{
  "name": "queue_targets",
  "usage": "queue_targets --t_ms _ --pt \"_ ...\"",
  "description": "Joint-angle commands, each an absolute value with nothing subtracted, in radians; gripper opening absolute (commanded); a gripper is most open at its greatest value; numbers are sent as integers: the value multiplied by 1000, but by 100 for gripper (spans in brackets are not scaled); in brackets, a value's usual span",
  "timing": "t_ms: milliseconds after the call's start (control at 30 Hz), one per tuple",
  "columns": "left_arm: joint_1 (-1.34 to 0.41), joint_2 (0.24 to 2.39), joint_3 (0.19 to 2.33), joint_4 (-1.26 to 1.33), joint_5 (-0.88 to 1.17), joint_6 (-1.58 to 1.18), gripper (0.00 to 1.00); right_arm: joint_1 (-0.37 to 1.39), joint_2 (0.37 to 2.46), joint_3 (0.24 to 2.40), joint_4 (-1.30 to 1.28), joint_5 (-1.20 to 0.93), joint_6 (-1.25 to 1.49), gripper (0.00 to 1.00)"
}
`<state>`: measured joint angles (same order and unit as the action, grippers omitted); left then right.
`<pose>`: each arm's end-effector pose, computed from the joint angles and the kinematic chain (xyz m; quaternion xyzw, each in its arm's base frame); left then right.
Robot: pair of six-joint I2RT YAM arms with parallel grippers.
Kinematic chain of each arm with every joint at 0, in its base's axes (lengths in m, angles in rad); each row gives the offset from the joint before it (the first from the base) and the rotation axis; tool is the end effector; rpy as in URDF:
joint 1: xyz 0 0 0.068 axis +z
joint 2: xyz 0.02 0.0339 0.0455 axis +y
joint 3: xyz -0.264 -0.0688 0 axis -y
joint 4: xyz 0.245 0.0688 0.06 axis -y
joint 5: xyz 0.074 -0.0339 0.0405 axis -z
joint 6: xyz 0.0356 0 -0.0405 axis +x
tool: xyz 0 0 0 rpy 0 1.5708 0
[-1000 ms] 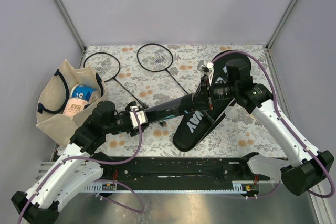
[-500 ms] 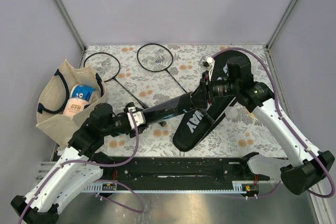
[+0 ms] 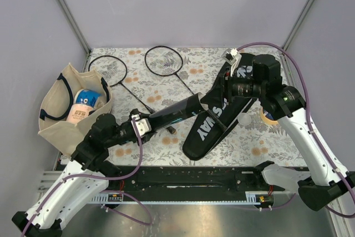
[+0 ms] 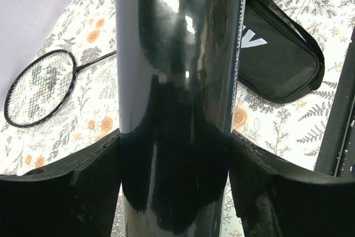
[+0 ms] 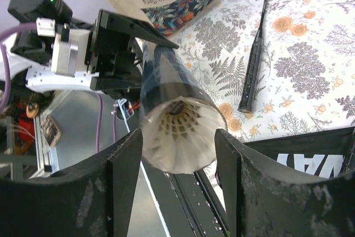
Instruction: Pack up the badminton gear
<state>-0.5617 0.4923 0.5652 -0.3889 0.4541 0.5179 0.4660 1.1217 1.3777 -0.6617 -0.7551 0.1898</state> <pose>0.1001 -0.0814 0.2830 0.5188 0.6087 -0.1947 0.5678 0.1847 0.1202 0.4320 -0.3077 0.7409 0.4561 0.3850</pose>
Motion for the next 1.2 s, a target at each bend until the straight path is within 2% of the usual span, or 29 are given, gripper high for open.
queue_targets --t_ms 0,100,300,500,700,867,1000,1167 --pt "-566 465 555 -285 446 483 20 439 1094 1430 -650 -690 276 64" --pt "-565 446 543 -270 462 472 20 431 1082 1427 -640 -677 293 64" --pt "-566 417 534 -256 486 463 20 420 1077 1393 -657 -670 247 75" --pt "-566 414 537 -253 520 460 20 411 1115 1379 -655 -705 235 76" --pt "-566 425 541 -222 538 434 20 413 1163 1296 -562 -868 255 70" --pt "-566 448 552 -203 551 423 20 423 1206 1249 -538 -859 252 66" --pt "-565 466 555 -201 555 425 20 439 1227 1230 -454 -864 308 58" --pt "-565 476 555 -198 549 428 19 465 1253 1212 -367 -896 368 56"
